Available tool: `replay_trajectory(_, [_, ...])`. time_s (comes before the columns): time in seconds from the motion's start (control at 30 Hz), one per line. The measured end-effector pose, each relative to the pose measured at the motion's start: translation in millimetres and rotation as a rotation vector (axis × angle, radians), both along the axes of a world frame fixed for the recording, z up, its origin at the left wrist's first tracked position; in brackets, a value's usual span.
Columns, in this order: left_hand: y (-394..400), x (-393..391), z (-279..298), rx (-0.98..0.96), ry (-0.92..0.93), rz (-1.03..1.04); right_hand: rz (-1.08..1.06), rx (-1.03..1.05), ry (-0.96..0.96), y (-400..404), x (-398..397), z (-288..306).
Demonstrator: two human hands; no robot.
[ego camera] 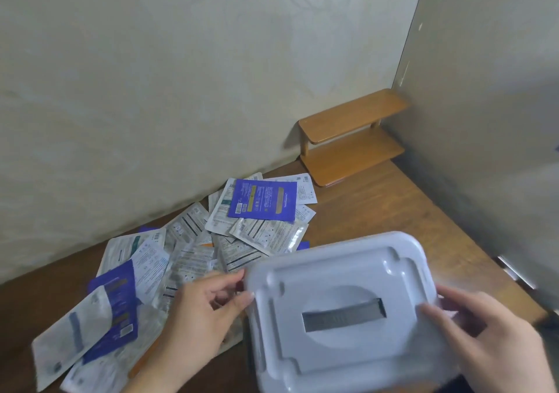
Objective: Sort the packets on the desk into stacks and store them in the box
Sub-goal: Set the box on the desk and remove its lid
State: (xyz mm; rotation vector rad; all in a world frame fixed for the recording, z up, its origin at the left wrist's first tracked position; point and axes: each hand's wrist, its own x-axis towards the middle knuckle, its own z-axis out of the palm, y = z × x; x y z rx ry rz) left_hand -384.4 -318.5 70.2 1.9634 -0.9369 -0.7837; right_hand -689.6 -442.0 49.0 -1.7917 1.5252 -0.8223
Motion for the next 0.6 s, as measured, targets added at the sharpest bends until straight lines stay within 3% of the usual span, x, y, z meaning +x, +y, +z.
replay_trajectory(0.13, [-58,-14,34,-0.272,0.234,0.056,-0.176,-0.116,-0.453,-44,6,1])
replay_trajectory(0.2, [-92,-21,31,-0.36,0.368,0.133,-0.291,-0.084,-0.698,-66,12,-1])
replay_trajectory(0.27, [-129,-28,12,-0.364,0.399,0.201,-0.362,-0.013,-0.795,-85,15,-8])
replay_trajectory(0.6, [-263,-51,-118,0.092,0.119,0.004,-0.356,0.194,-0.357,-168,0,-126])
